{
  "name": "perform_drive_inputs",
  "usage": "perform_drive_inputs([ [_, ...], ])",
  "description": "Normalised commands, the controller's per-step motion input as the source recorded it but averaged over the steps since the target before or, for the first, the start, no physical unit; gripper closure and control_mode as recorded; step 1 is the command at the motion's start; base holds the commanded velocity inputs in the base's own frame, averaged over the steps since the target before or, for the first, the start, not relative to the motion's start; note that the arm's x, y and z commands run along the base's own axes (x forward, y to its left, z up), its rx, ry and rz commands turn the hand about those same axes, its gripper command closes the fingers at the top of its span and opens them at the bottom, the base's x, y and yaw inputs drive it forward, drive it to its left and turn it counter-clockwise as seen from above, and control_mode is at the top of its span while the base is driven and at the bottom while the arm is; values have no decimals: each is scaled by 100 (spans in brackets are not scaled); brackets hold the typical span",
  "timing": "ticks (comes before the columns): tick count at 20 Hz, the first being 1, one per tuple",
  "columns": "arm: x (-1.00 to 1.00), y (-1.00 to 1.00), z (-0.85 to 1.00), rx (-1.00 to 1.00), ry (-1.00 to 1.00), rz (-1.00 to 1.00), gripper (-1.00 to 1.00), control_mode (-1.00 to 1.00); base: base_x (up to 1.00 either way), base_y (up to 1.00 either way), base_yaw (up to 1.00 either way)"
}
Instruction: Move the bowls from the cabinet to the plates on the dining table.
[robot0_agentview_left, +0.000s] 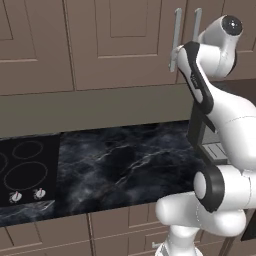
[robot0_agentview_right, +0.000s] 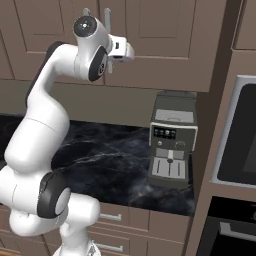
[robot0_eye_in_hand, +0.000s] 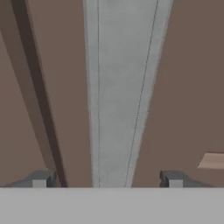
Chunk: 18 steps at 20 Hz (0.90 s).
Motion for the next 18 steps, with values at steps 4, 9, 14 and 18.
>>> perform_drive_inputs([
  [4, 24, -5, -1, 4, -7, 0, 100, -100, 0, 0, 0],
  [9, 15, 0, -3, 3, -5, 0, 100, -100, 0, 0, 0],
  [14, 2, 3, -26, 6, -3, 0, 100, -100, 0, 0, 0],
  [18, -63, -26, -6, 12, 0, -1, 100, -100, 0, 0, 0],
])
